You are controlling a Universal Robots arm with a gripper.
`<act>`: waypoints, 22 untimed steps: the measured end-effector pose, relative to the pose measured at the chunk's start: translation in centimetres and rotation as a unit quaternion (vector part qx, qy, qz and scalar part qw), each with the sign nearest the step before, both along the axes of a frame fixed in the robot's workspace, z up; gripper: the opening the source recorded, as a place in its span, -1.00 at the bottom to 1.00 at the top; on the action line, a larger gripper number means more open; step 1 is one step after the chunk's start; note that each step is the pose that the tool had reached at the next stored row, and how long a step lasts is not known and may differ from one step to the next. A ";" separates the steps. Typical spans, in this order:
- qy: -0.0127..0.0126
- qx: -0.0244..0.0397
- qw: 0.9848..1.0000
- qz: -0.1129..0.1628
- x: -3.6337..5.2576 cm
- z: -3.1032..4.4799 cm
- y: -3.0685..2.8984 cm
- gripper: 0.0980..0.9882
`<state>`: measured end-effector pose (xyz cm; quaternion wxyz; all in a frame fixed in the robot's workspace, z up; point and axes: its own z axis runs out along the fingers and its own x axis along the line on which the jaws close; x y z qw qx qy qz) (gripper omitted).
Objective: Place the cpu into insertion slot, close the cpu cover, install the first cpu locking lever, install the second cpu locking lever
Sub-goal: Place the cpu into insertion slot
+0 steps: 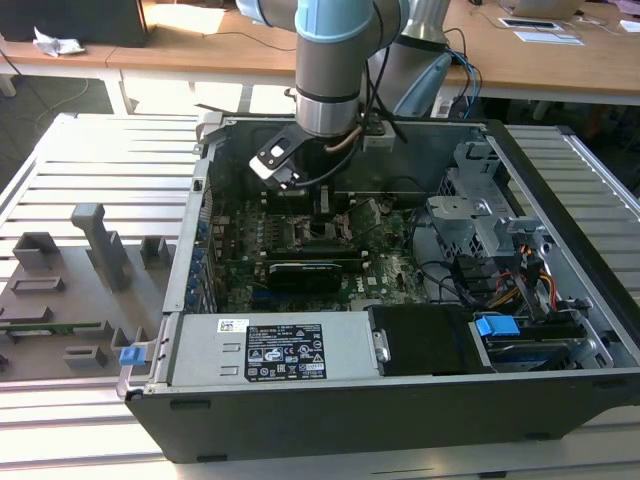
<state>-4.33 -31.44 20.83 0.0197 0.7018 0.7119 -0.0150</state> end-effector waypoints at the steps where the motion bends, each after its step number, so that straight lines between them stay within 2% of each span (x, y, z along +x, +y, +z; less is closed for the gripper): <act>1: 0.000 0.000 1.000 0.001 0.00 -0.11 0.00 -0.98; 4: 0.000 0.001 1.000 0.001 0.11 -0.40 -0.02 -0.98; 8: 0.001 0.001 1.000 0.001 1.40 -0.40 0.00 -0.98; 15: 0.002 0.000 1.000 0.001 1.51 1.98 0.00 -0.98; 16: 0.002 0.000 1.000 0.001 1.51 2.69 0.00 -0.98; 22: 0.002 0.000 1.000 0.001 1.51 3.90 0.00 -0.98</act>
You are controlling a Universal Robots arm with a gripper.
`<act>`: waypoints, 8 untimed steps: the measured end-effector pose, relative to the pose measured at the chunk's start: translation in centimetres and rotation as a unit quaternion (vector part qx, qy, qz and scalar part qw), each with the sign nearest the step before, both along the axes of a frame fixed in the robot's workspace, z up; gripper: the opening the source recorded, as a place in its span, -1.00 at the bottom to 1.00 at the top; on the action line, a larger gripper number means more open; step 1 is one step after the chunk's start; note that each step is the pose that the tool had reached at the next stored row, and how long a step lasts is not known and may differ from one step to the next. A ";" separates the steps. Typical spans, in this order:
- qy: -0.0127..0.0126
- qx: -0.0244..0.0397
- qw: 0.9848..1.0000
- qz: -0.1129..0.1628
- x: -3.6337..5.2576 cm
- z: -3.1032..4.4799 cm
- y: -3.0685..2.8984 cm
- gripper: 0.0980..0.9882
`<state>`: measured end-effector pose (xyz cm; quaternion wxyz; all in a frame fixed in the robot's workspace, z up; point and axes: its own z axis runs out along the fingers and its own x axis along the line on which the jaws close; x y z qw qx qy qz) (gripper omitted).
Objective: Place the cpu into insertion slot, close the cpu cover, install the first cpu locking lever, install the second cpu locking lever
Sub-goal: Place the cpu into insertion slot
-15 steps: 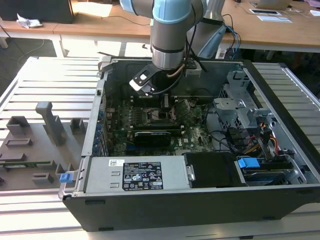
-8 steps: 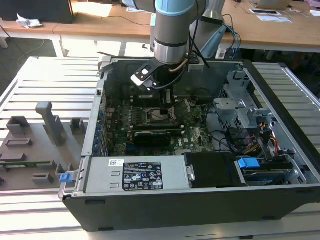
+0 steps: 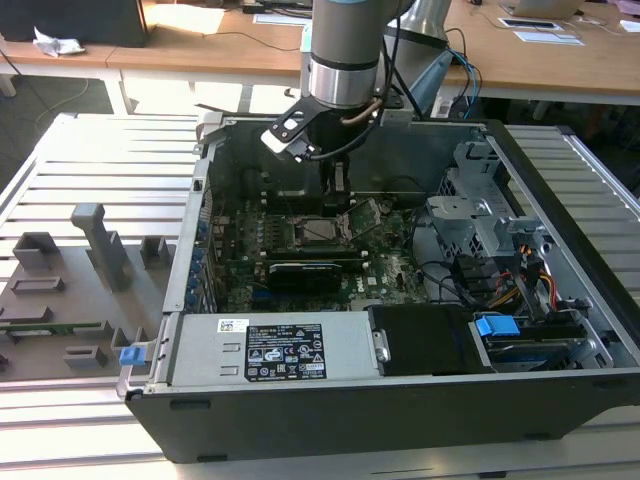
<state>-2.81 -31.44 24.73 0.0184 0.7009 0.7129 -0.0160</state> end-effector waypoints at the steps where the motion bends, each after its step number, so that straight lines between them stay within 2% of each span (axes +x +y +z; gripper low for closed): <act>1: 0.000 0.000 1.000 0.000 0.00 0.16 0.00 -0.98; 8: 0.000 0.000 1.000 0.000 0.00 1.56 0.00 -0.98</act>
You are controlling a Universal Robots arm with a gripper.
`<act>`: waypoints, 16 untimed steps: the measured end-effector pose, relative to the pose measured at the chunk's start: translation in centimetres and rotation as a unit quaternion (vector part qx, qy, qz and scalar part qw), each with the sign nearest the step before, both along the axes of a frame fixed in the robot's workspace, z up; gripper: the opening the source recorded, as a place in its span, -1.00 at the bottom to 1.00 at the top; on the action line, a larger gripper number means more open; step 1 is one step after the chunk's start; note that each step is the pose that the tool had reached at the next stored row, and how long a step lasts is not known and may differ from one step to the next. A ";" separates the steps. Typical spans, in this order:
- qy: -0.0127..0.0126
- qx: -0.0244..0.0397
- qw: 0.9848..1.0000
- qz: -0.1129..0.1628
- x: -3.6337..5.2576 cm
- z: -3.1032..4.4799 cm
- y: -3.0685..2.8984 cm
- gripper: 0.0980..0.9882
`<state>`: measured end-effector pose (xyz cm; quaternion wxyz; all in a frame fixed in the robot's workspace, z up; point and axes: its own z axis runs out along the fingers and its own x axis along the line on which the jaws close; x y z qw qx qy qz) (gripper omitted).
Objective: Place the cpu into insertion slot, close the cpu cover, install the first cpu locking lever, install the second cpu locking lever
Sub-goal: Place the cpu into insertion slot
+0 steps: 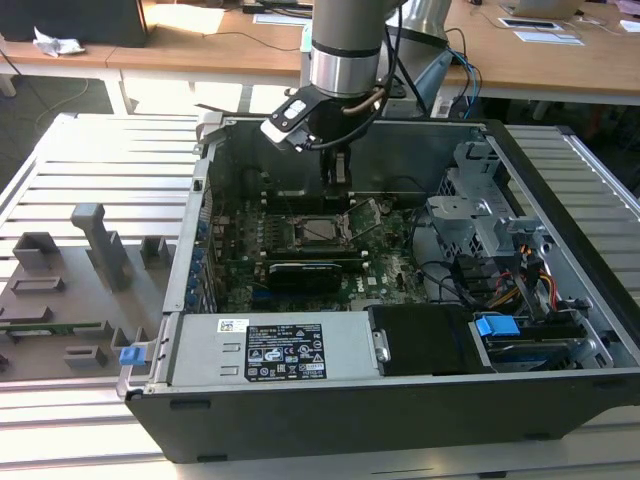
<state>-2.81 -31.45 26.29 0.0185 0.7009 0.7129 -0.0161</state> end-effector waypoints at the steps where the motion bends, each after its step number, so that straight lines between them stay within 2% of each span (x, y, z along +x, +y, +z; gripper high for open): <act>1: 0.000 0.000 1.000 0.000 0.00 0.32 0.00 -0.98; 8: 0.000 -0.001 1.000 0.000 0.01 1.25 0.00 -0.98; 14: 0.000 -0.001 1.000 0.000 0.00 3.00 0.00 -0.98; 16: 0.000 -0.001 1.000 0.000 0.00 3.06 0.00 -0.98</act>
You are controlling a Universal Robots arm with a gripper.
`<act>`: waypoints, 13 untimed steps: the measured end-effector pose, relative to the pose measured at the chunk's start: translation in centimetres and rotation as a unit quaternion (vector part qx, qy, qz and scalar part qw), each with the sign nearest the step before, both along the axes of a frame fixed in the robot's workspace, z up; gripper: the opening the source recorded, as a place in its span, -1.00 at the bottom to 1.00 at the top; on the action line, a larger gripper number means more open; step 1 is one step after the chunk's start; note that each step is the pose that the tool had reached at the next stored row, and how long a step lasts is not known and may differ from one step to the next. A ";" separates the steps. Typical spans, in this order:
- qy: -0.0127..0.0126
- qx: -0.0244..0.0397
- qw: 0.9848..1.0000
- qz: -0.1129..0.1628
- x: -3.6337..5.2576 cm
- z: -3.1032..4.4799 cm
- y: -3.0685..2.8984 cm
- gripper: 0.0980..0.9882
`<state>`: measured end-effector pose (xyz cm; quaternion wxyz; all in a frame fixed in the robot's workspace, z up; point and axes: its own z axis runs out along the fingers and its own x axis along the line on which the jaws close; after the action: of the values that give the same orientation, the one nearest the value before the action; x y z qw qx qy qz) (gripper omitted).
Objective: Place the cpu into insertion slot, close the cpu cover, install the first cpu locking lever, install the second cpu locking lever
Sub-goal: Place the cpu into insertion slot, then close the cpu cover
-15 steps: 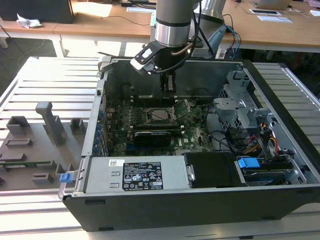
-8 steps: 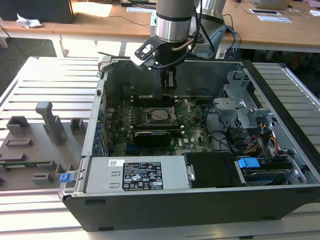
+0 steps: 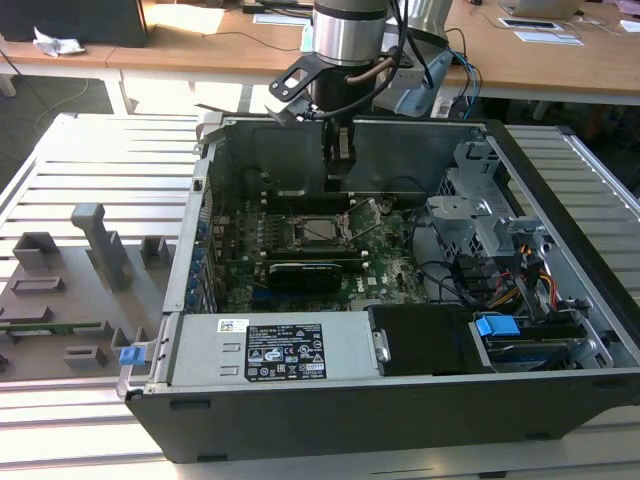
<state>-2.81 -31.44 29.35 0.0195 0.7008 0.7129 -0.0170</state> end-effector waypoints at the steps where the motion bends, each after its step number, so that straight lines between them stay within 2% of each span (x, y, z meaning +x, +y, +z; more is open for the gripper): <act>1: 0.000 0.000 1.000 0.000 0.00 0.00 0.00 -0.98; 13: 0.000 0.000 1.000 0.000 0.01 0.03 0.00 -0.98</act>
<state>-2.81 -31.44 29.38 0.0195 0.7008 0.7128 -0.0172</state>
